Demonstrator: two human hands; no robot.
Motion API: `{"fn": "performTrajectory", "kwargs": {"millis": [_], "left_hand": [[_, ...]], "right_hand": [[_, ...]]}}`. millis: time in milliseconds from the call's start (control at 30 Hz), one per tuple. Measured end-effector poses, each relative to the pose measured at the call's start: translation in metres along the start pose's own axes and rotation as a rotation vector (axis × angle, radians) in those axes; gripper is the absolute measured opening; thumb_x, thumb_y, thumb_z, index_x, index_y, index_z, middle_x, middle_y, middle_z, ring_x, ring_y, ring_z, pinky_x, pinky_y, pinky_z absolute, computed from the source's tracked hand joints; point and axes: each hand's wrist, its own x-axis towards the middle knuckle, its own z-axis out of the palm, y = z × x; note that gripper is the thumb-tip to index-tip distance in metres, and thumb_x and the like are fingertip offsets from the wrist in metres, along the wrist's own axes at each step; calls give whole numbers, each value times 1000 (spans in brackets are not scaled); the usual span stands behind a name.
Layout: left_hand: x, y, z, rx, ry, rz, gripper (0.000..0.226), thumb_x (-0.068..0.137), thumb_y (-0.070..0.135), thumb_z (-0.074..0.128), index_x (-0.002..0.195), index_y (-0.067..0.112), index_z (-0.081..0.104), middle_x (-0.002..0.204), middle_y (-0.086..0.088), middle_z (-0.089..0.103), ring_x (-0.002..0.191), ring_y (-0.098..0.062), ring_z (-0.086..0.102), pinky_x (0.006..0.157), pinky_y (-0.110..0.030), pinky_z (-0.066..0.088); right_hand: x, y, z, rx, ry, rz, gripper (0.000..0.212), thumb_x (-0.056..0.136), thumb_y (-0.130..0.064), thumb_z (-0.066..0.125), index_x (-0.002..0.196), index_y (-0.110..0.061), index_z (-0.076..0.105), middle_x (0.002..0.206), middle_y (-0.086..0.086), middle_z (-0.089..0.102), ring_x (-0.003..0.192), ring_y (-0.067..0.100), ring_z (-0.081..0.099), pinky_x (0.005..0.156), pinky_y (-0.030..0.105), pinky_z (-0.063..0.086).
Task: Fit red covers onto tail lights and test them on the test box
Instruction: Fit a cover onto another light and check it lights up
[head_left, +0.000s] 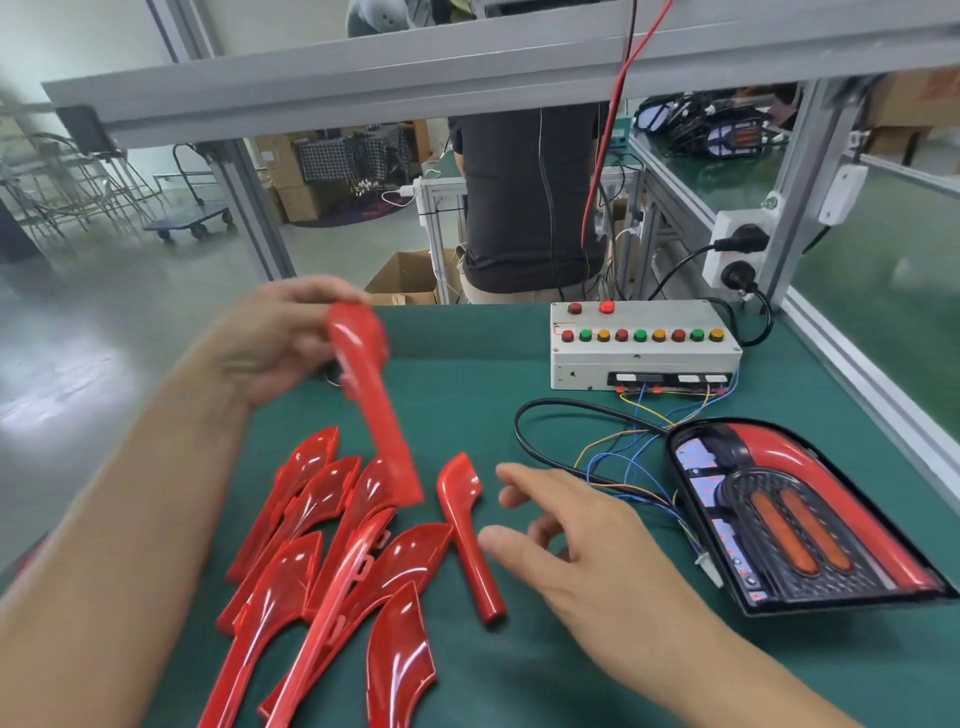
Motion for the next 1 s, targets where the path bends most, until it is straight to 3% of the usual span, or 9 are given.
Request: {"fn": "performTrajectory", "kwargs": {"millis": [100,233,367,567,667,767,867,933,1000], "left_hand": [[9,-20,64,-202,-130,-7,28,65,-5,54,58,15,73,72,1,70,62,-12,65,49,-17,51],[20,-40,118,-412,-226,18,28,67,-4,55,58,16,73,75,3,71,65,-11,68,53,-23,54],[25,-48,146,-592,-298,22,28,71,-3,55,61,17,71,78,3,71,66,-12,68,51,-30,55],[27,-49,178,-718,-372,4,17,66,-2,59,67,11,70,80,1,70,64,-14,68,53,-25,55],[25,-53,191,-709,-372,-5,22,69,-3,56,65,13,71,79,0,70,63,-14,68,53,-24,54],[25,-57,201,-608,-363,-22,21,71,-1,58,72,14,74,81,-2,72,69,-16,66,56,-28,55],[33,-69,208,-298,-286,-59,30,79,-3,62,101,16,70,102,-3,69,86,-17,63,79,-31,51],[37,-81,214,95,-186,-95,29,87,-1,57,114,11,62,102,-2,64,82,-13,59,74,-24,48],[35,-95,223,425,-215,-161,20,91,11,56,109,7,63,90,-3,60,74,-14,53,64,-23,45]], "right_hand": [[-4,-11,-6,48,68,-85,40,78,-69,44,113,-50,40,105,-25,52,77,2,54,67,12,39],[-17,-7,-24,-48,174,-84,36,81,-52,55,116,-49,47,99,-16,58,70,9,53,65,13,37],[-33,0,-41,-145,272,-19,46,73,-54,58,117,-41,57,102,-25,54,65,7,51,63,15,38],[-48,0,-53,-343,306,-33,49,74,-57,52,115,-34,65,68,-18,53,51,-12,37,56,13,36],[-51,1,-55,-421,293,-6,52,75,-54,51,117,-27,65,62,-15,54,45,-4,33,52,16,37],[-53,8,-58,-449,318,12,40,78,-44,52,110,-23,65,60,-11,54,51,7,40,53,24,40],[-56,24,-75,-279,348,102,23,84,-37,57,104,-26,60,65,-3,53,53,10,41,52,20,37],[-60,41,-92,-157,419,136,18,84,-30,60,102,-29,61,66,0,52,49,7,37,50,17,34],[-64,56,-105,-112,481,161,26,84,-25,59,103,-43,62,68,4,51,50,7,35,50,18,34]]}}
